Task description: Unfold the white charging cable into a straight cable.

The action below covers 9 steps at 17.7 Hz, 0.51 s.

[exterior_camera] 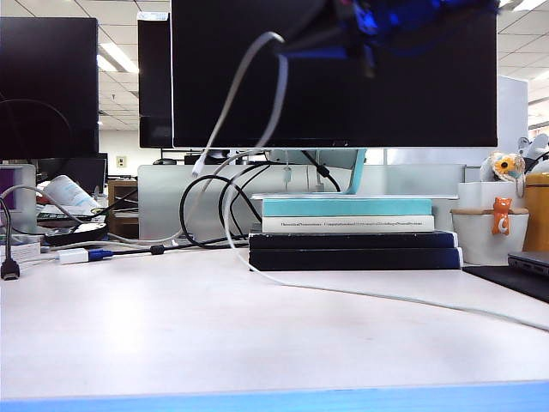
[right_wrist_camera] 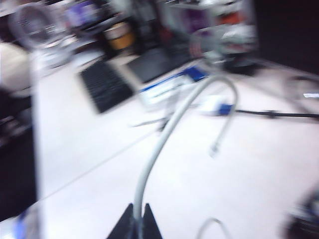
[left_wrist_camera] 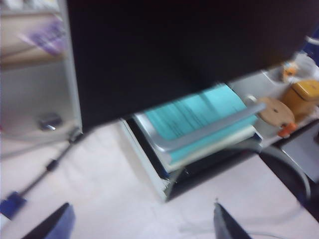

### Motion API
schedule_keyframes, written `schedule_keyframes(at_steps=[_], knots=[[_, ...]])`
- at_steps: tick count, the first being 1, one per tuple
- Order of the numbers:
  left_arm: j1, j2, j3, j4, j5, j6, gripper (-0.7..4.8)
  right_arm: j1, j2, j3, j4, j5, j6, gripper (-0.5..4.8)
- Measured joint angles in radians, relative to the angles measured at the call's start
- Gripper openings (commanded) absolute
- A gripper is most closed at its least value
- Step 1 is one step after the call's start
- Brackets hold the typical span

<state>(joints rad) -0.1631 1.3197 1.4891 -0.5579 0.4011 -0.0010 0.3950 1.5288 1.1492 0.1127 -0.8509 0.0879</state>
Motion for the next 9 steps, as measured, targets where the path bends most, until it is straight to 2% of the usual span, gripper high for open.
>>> schedule_keyframes(at_steps=[4, 7, 8, 9], knots=[[0.000, -0.003, -0.001, -0.016, -0.005, 0.013, 3.72, 0.121, 0.016, 0.009, -0.135, -0.092, -0.008, -0.01], [0.000, -0.003, -0.001, -0.017, -0.003, 0.016, 3.72, 0.170, 0.072, 0.009, -0.137, -0.116, -0.010, -0.01], [0.000, -0.003, -0.001, -0.022, -0.001, 0.016, 3.72, 0.186, 0.100, 0.009, -0.123, -0.110, -0.010, 1.85], [-0.001, -0.002, -0.005, -0.088, -0.001, 0.053, 3.72, 0.227, 0.221, 0.051, -0.020, -0.023, -0.003, 3.65]])
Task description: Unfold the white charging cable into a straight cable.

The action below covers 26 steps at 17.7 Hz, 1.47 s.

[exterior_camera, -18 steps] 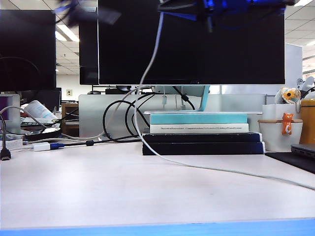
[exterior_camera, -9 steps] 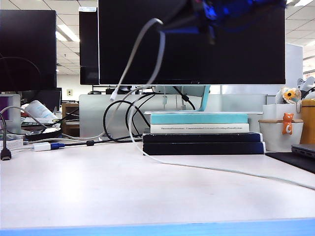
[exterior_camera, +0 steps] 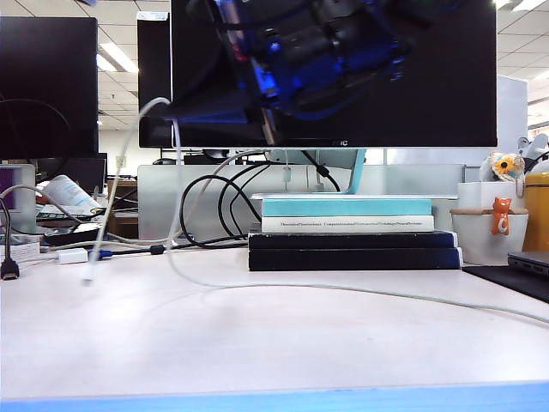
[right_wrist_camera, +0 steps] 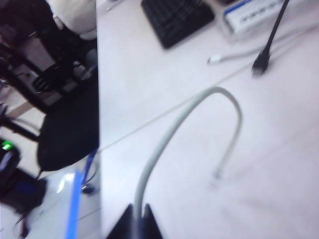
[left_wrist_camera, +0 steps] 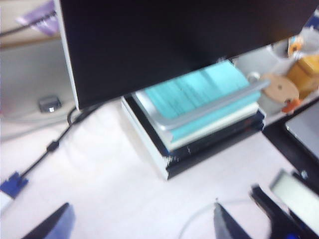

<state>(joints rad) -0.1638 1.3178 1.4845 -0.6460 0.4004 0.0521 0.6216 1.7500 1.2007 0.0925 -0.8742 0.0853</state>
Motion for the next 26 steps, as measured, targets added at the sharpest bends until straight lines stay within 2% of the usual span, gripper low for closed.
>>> schedule_keyframes(at_steps=[2, 3, 4, 5, 7, 8, 9, 10, 11, 13, 15, 18, 20, 22, 24, 26], knots=[[0.000, 0.001, 0.000, -0.006, 0.000, 0.005, 3.72, 0.005, 0.008, 0.028, 0.002, 0.040, 0.005, 4.43], [0.000, 0.001, 0.000, -0.006, 0.000, 0.010, 3.72, 0.008, 0.008, 0.034, 0.004, 0.074, 0.011, 4.50], [0.000, 0.001, 0.000, -0.012, 0.000, 0.012, 3.71, 0.009, 0.008, 0.033, -0.003, 0.079, 0.014, 4.06], [0.000, 0.001, 0.000, -0.048, -0.001, 0.052, 3.71, -0.018, 0.000, 0.032, -0.161, 0.092, -0.007, 3.86], [0.000, 0.001, 0.000, -0.096, -0.034, 0.097, 3.71, -0.074, -0.032, 0.030, -0.235, 0.146, -0.029, 3.85], [0.000, 0.001, -0.002, -0.126, -0.082, 0.119, 3.71, -0.106, -0.073, 0.028, -0.266, 0.228, -0.031, 3.70], [0.000, -0.001, -0.016, -0.140, -0.127, 0.133, 3.70, -0.127, -0.118, 0.028, -0.288, 0.301, -0.032, 3.24], [0.001, -0.005, -0.035, -0.141, -0.141, 0.135, 3.61, -0.138, -0.159, 0.029, -0.307, 0.367, -0.040, 3.00], [0.001, -0.010, -0.061, -0.138, -0.138, 0.136, 3.60, -0.146, -0.209, 0.031, -0.348, 0.439, -0.062, 3.00], [0.027, -0.013, -0.122, -0.125, -0.110, 0.139, 3.02, -0.155, -0.321, 0.031, -0.502, 0.600, -0.124, 3.01], [0.032, -0.012, -0.179, -0.121, -0.116, 0.164, 3.00, -0.156, -0.365, 0.031, -0.723, 0.699, -0.135, 3.01], [0.027, -0.013, -0.185, -0.150, -0.113, 0.238, 2.99, -0.156, -0.364, -0.001, -0.951, 0.716, -0.130, 3.00], [0.028, -0.013, -0.185, -0.198, -0.119, 0.256, 2.99, -0.155, -0.378, -0.058, -1.102, 0.721, -0.119, 2.60], [0.029, -0.013, -0.185, -0.235, -0.171, 0.280, 2.99, -0.154, -0.407, -0.147, -1.281, 0.801, -0.108, 2.61], [0.030, -0.013, -0.185, -0.234, -0.183, 0.288, 2.99, -0.155, -0.474, -0.216, -1.329, 0.837, -0.074, 2.61], [0.029, -0.013, -0.185, -0.220, -0.154, 0.269, 2.99, -0.153, -0.566, -0.276, -1.332, 0.828, -0.029, 2.60]])
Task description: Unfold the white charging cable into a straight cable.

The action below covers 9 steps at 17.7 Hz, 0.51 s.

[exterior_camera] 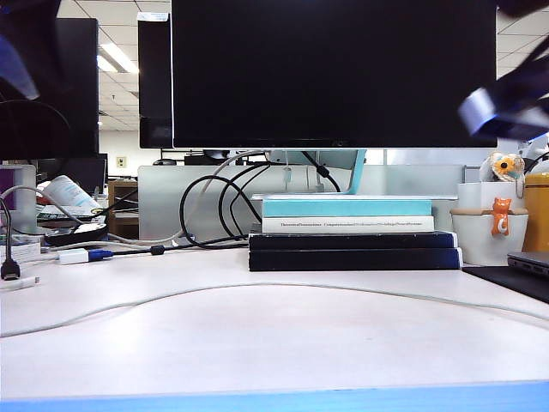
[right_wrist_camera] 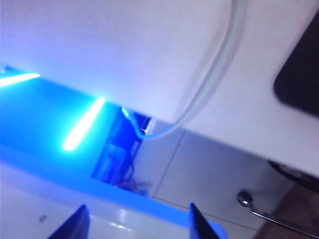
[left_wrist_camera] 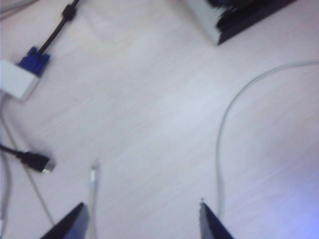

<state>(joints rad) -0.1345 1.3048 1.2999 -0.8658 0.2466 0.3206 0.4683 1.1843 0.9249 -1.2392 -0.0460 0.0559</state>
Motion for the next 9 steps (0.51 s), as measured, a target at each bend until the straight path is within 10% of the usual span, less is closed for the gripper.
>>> schedule_keyframes(at_steps=[4, 9], knots=[[0.000, -0.037, -0.088, 0.151, -0.001, -0.076, 2.99, 0.006, -0.212, -0.256, 0.132, -0.199, 0.249, 2.65], [0.000, -0.054, -0.164, 0.164, -0.004, -0.075, 2.99, 0.006, -0.242, -0.269, 0.195, -0.134, 0.441, 3.44]])
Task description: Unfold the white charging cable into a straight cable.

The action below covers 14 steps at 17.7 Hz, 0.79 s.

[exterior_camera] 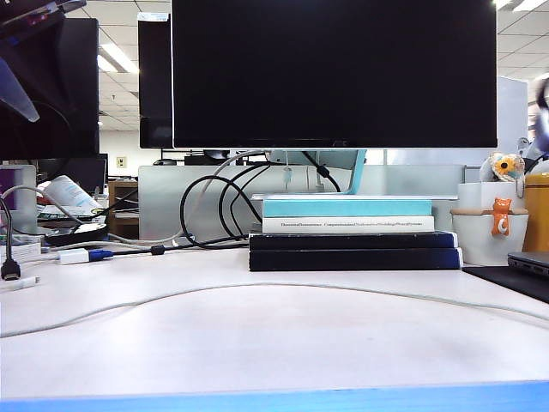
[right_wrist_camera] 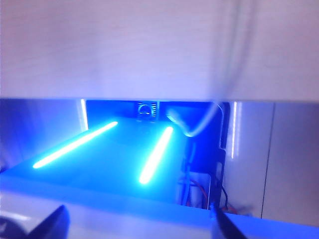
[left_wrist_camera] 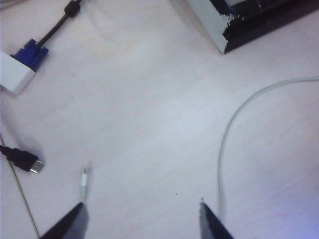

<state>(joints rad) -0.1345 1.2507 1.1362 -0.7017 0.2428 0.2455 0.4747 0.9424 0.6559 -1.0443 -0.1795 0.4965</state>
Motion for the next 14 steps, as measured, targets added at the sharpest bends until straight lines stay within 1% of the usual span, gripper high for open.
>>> schedule_keyframes(at_steps=[2, 3, 5, 6, 8, 9, 10, 12, 14], knots=[[0.000, -0.011, 0.000, 0.005, 0.000, 0.000, 2.99, 0.000, 0.000, -0.038, 0.009, 0.023, 0.038, 3.45], [0.000, -0.024, 0.000, 0.009, 0.000, 0.001, 2.99, 0.000, 0.000, -0.058, 0.061, 0.026, 0.069, 3.45], [0.000, -0.028, 0.000, 0.010, 0.001, 0.001, 2.99, 0.000, 0.000, -0.110, 0.108, 0.025, 0.095, 3.45], [0.000, -0.034, 0.000, 0.009, 0.003, 0.001, 2.99, 0.000, 0.002, -0.174, 0.164, 0.019, 0.148, 3.45], [0.000, -0.034, 0.000, 0.009, 0.003, 0.001, 2.99, 0.000, 0.003, -0.175, 0.225, 0.042, 0.151, 3.45], [0.000, -0.036, 0.000, 0.009, 0.003, 0.001, 2.99, 0.000, 0.007, -0.198, 0.226, 0.052, 0.168, 3.43], [0.000, -0.040, 0.000, 0.009, 0.004, 0.001, 2.99, 0.000, 0.006, -0.216, 0.258, 0.053, 0.179, 3.23], [0.000, -0.040, 0.000, 0.008, 0.003, 0.001, 2.99, 0.000, 0.007, -0.231, 0.285, 0.064, 0.192, 3.22], [0.000, -0.040, 0.000, 0.008, 0.004, 0.001, 2.99, 0.000, 0.014, -0.233, 0.297, 0.080, 0.199, 2.99]])
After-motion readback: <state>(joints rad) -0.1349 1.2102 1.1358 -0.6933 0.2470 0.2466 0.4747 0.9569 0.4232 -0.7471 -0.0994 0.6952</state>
